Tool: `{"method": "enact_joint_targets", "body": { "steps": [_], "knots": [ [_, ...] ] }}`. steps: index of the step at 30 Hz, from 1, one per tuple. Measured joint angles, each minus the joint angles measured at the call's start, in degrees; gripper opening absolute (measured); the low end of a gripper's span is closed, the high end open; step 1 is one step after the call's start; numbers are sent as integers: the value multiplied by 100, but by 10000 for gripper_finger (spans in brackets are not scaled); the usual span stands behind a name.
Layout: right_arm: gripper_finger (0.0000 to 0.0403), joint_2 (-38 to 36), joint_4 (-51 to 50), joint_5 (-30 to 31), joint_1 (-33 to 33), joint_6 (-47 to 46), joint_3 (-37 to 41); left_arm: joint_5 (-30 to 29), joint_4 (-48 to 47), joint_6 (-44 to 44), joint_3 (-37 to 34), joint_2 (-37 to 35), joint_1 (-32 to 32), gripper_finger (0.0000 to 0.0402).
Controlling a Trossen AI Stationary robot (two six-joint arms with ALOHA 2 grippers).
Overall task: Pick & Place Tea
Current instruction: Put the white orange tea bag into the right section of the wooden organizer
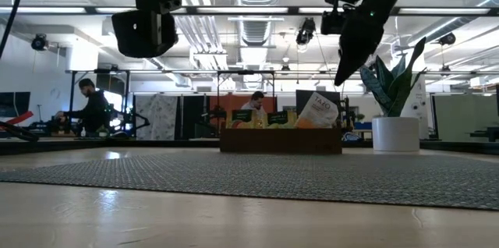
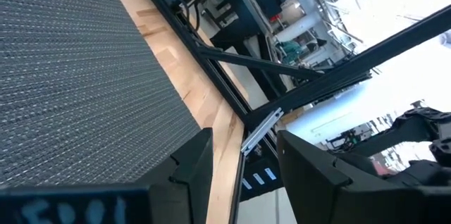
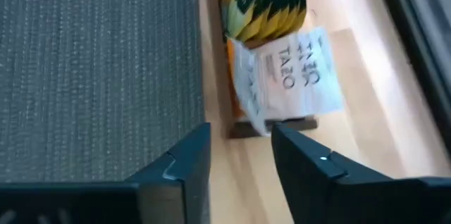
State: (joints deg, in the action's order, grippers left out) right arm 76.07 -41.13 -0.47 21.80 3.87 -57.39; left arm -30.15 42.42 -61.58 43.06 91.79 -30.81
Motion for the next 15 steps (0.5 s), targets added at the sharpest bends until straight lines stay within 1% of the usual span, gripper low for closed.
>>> {"method": "enact_joint_targets", "body": {
  "steps": [2, 5, 9, 15],
  "knots": [
    [154, 73, 35, 47, 0, 141, -73, 0, -4, -2, 18, 0, 0, 151],
    [159, 96, 142, 52, 0, 393, -140, -15, -3, -2, 29, 0, 0, 151],
    [150, 94, 292, 55, 43, 609, -128, -139, -5, -2, 29, 0, 0, 151],
    [135, 108, 363, 63, 99, 827, 67, -168, -64, 0, 25, 0, 0, 151]
  ]
}}
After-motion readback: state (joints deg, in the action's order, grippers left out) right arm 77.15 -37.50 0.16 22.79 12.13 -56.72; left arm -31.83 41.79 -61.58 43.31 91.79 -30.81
